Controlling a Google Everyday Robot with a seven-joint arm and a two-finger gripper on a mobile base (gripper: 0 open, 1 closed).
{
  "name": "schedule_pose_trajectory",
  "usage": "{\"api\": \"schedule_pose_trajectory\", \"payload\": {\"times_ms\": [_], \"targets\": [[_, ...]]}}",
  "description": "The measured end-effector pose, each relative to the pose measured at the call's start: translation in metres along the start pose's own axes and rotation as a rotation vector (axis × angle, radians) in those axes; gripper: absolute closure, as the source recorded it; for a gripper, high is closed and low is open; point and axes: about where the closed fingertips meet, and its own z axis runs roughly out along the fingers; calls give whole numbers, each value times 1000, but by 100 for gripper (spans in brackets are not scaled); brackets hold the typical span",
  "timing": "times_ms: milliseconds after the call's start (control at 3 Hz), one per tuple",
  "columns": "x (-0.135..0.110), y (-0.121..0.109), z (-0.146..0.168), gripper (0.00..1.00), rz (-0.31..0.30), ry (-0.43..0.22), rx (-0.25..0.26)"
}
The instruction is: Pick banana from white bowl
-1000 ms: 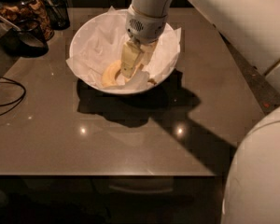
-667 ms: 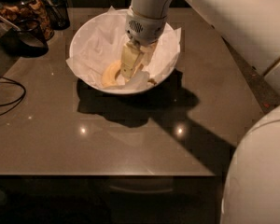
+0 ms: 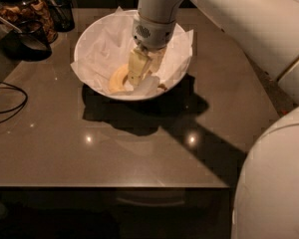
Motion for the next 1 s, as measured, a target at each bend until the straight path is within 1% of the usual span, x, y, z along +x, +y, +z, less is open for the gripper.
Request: {"api": "schedule_pose_trajectory", "payload": {"times_ms": [333, 1000], "targets": [[-1, -2, 9, 46, 0, 15, -9], [-4, -8, 24, 46, -2, 38, -23]]}}
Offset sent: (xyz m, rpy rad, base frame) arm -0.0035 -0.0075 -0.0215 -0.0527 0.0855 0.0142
